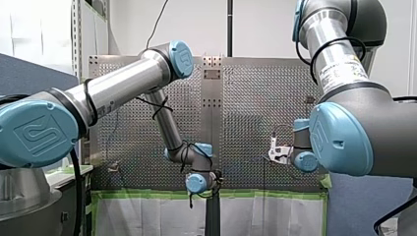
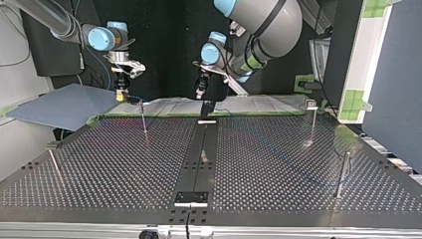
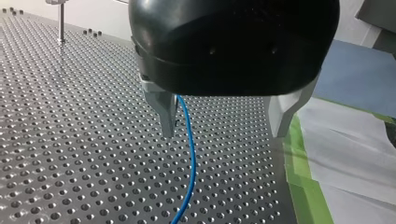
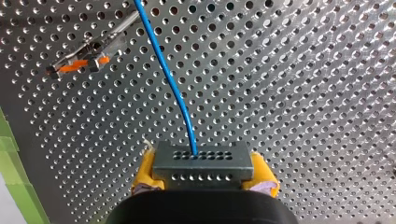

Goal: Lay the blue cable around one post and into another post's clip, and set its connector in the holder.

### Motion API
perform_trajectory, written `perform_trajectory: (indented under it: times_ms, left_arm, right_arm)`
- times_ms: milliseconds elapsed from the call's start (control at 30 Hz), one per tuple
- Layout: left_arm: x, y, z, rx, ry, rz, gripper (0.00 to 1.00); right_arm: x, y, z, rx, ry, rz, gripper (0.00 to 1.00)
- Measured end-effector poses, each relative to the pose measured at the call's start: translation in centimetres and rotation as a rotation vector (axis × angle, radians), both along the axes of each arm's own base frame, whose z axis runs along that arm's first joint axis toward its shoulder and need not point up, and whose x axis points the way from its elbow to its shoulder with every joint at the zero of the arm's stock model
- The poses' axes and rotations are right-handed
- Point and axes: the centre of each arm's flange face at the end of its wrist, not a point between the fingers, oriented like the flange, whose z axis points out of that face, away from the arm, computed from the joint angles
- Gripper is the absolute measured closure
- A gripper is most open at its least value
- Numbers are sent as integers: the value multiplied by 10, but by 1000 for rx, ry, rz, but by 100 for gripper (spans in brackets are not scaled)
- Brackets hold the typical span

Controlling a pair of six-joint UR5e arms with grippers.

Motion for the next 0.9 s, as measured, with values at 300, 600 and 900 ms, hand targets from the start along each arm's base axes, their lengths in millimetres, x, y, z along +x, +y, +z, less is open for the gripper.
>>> perform_trajectory:
  times_ms: [300,600,900]
  left_arm:
    - [1,-4,2,-12,-4,-3,0]
    - [9,-8,-3,-16,4,21,0]
    - [28,-20,-7,-12,8,32,0]
  right_arm:
    - [1,1,0,1,0,2,100]
    - [3,1,0,1,0,5,100]
    - [4,2,0,2,0,8,100]
